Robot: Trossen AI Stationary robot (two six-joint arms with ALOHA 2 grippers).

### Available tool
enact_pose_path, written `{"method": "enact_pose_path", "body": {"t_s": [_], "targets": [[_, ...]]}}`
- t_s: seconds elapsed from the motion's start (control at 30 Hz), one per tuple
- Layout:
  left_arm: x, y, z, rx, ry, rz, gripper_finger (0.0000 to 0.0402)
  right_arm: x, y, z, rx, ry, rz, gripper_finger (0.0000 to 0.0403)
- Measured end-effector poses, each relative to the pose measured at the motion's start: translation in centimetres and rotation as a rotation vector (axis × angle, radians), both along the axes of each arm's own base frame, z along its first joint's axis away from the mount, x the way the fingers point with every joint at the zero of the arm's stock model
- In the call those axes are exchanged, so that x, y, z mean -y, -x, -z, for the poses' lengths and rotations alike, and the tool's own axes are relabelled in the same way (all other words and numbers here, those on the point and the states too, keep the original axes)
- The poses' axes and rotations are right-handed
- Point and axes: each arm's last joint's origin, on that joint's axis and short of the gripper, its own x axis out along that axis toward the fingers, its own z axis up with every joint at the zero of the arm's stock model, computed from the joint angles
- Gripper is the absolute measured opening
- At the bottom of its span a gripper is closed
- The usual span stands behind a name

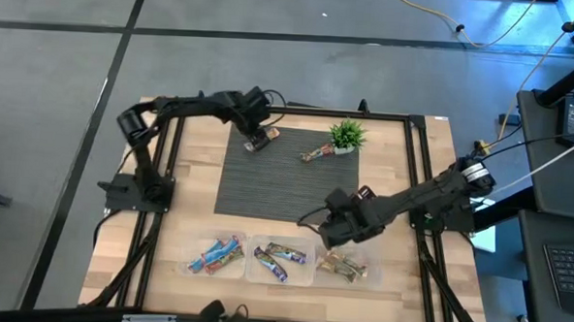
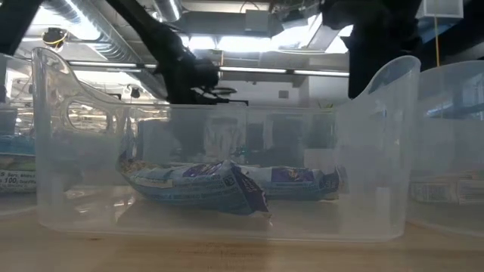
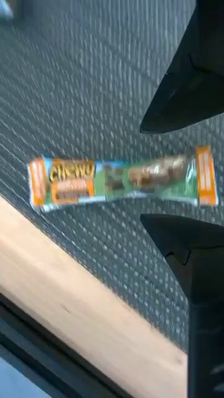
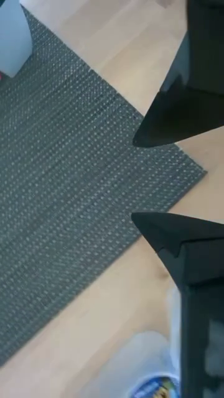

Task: Pick and place Granola Bars by type
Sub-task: Put the yellow granola bar into the right transparent bin

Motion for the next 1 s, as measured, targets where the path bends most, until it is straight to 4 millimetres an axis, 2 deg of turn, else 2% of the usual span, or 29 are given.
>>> {"method": "enact_pose_path", "body": {"t_s": [0.23,0.47,0.87,1.0], "targets": [[-0.9,-1.4,1.9,-0.048,0.060,0.041,0.0213,0.7,-0.6,0.0,0.036,-0.015,0.028,0.0184],[-1.2,-1.6,4.4,-0.109,0.093,0.035,0.0216,0.6,-0.8,0.0,0.049,-0.020,0.028,0.0184],[-1.1,-1.7,4.4,-0.113,0.088,0.029,0.0216,0.6,-0.7,0.0,0.047,-0.020,0.028,0.0184],[-1.1,-1.7,4.3,-0.111,0.091,0.011,0.0202,0.6,-0.7,0.0,0.045,-0.025,0.027,0.0184]]}}
